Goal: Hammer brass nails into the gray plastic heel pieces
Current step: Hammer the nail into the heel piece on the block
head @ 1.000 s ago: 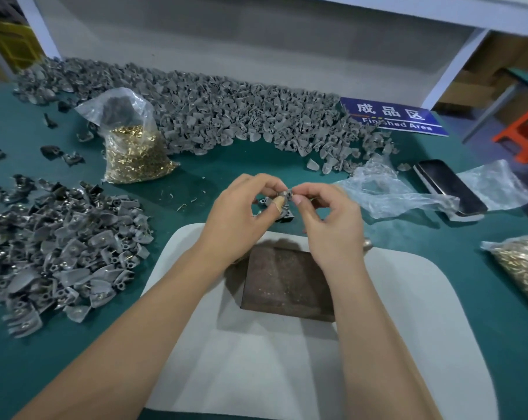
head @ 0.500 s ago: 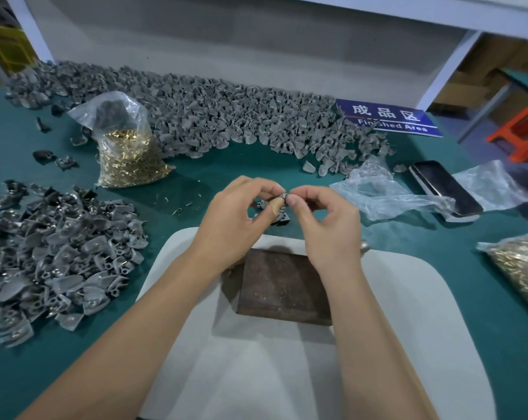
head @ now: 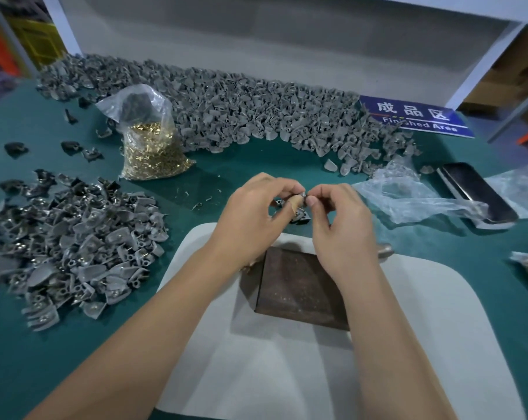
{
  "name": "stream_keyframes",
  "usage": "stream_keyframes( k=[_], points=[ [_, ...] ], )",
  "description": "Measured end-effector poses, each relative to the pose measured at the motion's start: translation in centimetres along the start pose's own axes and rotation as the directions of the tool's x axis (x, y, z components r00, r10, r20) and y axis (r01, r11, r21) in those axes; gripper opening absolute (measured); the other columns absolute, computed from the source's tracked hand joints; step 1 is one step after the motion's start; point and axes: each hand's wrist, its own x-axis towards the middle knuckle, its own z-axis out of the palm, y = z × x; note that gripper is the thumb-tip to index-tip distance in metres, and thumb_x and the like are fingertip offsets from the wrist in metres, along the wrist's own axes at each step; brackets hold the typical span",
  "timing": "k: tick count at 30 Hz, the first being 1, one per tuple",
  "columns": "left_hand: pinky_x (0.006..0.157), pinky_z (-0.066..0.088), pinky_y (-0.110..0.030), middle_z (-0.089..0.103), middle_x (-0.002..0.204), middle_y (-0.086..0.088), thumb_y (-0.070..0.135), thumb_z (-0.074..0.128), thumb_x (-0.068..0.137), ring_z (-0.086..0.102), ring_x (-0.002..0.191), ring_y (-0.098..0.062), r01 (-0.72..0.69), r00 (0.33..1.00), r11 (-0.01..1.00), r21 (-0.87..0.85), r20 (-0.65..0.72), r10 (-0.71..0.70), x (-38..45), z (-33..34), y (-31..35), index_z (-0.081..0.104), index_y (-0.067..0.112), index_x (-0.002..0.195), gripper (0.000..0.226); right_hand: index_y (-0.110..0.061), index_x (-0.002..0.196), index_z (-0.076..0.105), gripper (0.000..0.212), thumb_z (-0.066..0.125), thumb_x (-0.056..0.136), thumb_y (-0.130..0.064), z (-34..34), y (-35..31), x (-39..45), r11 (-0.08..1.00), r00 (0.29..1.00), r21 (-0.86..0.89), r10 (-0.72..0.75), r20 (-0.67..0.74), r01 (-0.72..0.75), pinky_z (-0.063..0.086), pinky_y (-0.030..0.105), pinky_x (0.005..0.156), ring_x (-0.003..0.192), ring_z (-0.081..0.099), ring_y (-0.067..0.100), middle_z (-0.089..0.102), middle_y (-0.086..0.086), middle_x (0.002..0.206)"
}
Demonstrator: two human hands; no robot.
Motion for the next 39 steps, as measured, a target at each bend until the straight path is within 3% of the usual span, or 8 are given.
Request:
stream_keyframes(
  k=[5,10,15,21,26,30,34,39],
  points=[
    [0.077,0.047,-0.017,0.063,0.087,0.018,0.013,0.069,0.093,0.054,0.087,0.000,-0.053,0.998,0.998,-0.017,-0.043,0.052,-0.1,0.0,-0.1,0.074,0.018,0.101,0.010,-0.015,0.104,0.065,0.007,0.059,0.102,-0.017,-0.1,0.1,0.1,0.995,0.998,-0.084,-0.052,0.033,0.055,0.048,0.045,0.078,0.089,0.055,0.015,0.058,-0.004,0.101],
    [0.075,0.051,-0.028,0.066,0.083,0.014,0.019,0.069,0.095,0.059,0.084,-0.009,0.015,1.000,0.988,-0.154,-0.022,-0.019,0.0,-0.2,0.1,0.074,0.024,0.099,0.009,-0.023,0.097,0.064,0.016,0.062,0.100,-0.007,-0.2,0.5,0.3,0.983,0.999,0.180,-0.026,0.026,0.021,0.049,0.028,0.081,0.087,0.061,0.011,0.067,-0.003,0.093],
    [0.082,0.055,-0.036,0.070,0.091,0.015,0.018,0.070,0.095,0.066,0.089,-0.014,0.098,0.993,0.951,-0.292,-0.029,-0.112,0.0,-0.2,0.2,0.074,0.022,0.102,0.009,-0.023,0.096,0.068,0.014,0.063,0.100,-0.011,-0.1,0.5,0.4,0.949,0.999,0.310,0.048,0.022,-0.052,0.059,0.051,0.075,0.083,0.063,0.008,0.066,-0.014,0.087],
    [0.083,0.057,-0.038,0.073,0.093,0.011,0.019,0.069,0.096,0.068,0.091,-0.013,0.144,0.987,0.932,-0.333,-0.022,-0.160,-0.1,0.1,0.3,0.074,0.022,0.102,0.009,-0.019,0.096,0.073,0.009,0.070,0.096,-0.011,-0.3,0.4,0.2,0.953,0.999,0.302,0.045,-0.027,-0.034,0.060,0.053,0.071,0.088,0.067,0.016,0.070,-0.008,0.090],
    [0.084,0.057,-0.040,0.072,0.092,0.012,0.019,0.069,0.095,0.068,0.092,-0.013,0.147,0.988,0.938,-0.313,-0.008,-0.157,-0.2,0.2,0.1,0.073,0.026,0.101,0.010,-0.023,0.092,0.074,0.013,0.072,0.094,-0.010,-0.3,0.2,0.3,0.951,0.998,0.304,0.057,0.001,-0.055,0.061,0.051,0.071,0.088,0.067,0.016,0.068,-0.012,0.088],
    [0.083,0.055,-0.037,0.070,0.091,0.011,0.017,0.069,0.095,0.065,0.090,-0.014,0.092,0.996,0.962,-0.258,0.034,-0.086,-0.2,-0.1,0.1,0.072,0.028,0.101,0.014,-0.027,0.090,0.073,0.018,0.071,0.095,-0.009,-0.8,0.4,-0.1,0.945,0.997,0.316,0.075,0.032,-0.081,0.062,0.040,0.053,0.089,0.066,0.015,0.068,-0.004,0.091],
    [0.081,0.054,-0.036,0.069,0.089,0.007,0.016,0.069,0.094,0.065,0.089,-0.013,0.036,0.998,0.979,-0.202,0.063,-0.024,-0.1,-0.2,-0.2,0.073,0.025,0.103,0.013,-0.015,0.093,0.076,0.007,0.072,0.094,-0.009,-0.9,0.6,-0.2,0.980,1.000,0.200,0.012,0.006,-0.012,0.062,0.045,0.066,0.088,0.066,0.016,0.066,-0.011,0.088],
    [0.081,0.054,-0.035,0.069,0.088,0.010,0.015,0.070,0.094,0.065,0.089,-0.012,0.034,0.998,0.980,-0.197,0.055,-0.024,-0.2,-0.2,-0.1,0.074,0.025,0.103,0.013,-0.016,0.093,0.075,0.007,0.072,0.093,-0.010,-0.8,0.5,-0.2,0.994,0.999,0.101,-0.029,-0.023,0.032,0.061,0.044,0.067,0.086,0.065,0.013,0.062,-0.020,0.087]
  ],
)
